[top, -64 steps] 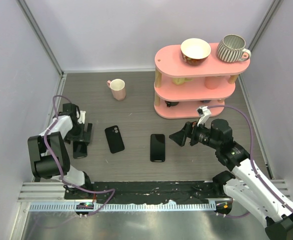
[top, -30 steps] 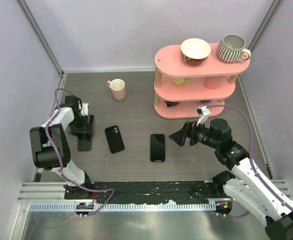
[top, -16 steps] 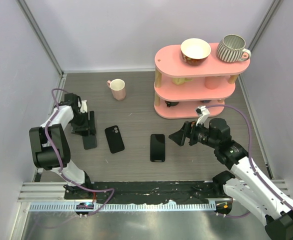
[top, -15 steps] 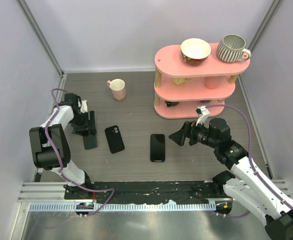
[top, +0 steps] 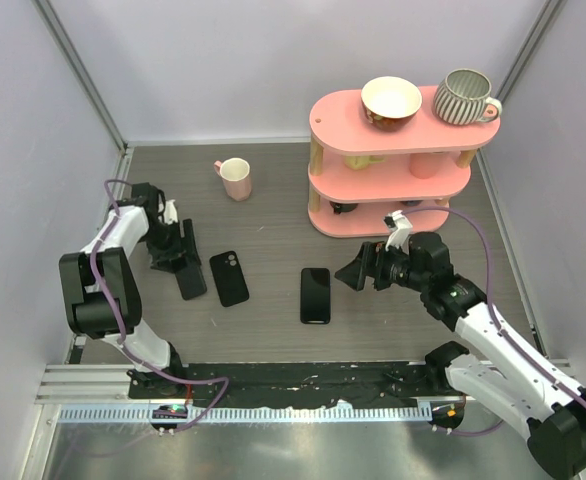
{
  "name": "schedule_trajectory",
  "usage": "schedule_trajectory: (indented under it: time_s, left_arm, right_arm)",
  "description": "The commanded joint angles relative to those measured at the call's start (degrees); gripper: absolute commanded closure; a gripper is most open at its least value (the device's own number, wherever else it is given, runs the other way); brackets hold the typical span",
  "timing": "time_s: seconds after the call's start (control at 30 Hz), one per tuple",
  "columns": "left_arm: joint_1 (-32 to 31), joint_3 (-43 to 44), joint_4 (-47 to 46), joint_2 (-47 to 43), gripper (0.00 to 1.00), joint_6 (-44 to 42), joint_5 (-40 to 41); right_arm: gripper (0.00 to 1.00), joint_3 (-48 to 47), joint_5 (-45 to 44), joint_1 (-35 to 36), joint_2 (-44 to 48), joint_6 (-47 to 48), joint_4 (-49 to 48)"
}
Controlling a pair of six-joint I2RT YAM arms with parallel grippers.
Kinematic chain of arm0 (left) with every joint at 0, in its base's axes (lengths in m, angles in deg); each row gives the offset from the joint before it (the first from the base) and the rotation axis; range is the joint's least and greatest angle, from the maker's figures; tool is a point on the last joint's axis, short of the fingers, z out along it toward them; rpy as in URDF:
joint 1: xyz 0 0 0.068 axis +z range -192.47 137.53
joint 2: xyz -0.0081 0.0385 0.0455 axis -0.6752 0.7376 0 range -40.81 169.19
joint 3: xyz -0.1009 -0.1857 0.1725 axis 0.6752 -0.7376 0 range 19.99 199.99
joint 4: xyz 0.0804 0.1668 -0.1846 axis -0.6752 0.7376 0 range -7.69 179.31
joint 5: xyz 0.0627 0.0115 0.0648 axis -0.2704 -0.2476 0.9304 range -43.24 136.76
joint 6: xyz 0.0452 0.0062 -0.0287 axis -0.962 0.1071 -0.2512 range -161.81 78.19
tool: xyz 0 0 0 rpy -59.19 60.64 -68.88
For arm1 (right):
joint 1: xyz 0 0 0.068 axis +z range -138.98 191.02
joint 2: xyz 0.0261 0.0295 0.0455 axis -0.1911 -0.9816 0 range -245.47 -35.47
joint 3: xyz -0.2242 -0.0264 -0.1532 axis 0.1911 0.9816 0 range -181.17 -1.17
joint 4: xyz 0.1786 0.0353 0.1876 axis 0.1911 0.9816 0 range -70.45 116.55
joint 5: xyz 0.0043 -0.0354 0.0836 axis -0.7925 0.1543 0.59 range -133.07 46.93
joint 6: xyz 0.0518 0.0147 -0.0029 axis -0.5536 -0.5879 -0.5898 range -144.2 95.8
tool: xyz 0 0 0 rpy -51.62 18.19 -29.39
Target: Put the phone into the phone case
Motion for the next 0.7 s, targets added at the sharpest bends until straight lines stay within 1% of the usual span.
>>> schedule_trajectory:
  time_s: [0.0,0.13,0.3,0.47,0.6,0.63,0.67]
  left_arm:
    - [-0.6,1.3,2.5,-4.0,0.76,2.3,-3.0]
    - [-0.8,0.5,2.7,-5.7,0.79,3.9,-5.8]
    - [-2.4,-0.2,2.0,-4.5,0.8,7.4,-13.0]
    - [-6.4,-0.8,0.3,-3.3,0.82,9.5,-11.4]
    - [-7.1,-0.2,-1.4,-2.6,0.83,12.0,-10.7]
    - [-9.0,0.0,-1.9,-2.6,0.84,12.7,-10.3]
    - [-9.0,0.3,-1.9,-2.5,0.84,13.2,-10.2]
  right_arm:
    - [0.09,-1.8,-0.4,0.1,-1.4,0.7,-1.5]
    - [0.1,-1.8,-0.9,0.1,-1.7,0.8,-1.4]
    - [0.1,-2.0,-1.8,0.1,-1.9,1.1,-1.0]
    - [0.1,-1.9,-2.4,0.2,-1.7,1.2,-0.3]
    - [0.1,-2.2,-2.6,0.1,-1.7,1.3,-0.1]
    - [0.1,-2.2,-2.6,0.1,-1.8,1.4,0.1]
    - [0.1,-2.2,-2.6,0.0,-1.8,1.4,0.1]
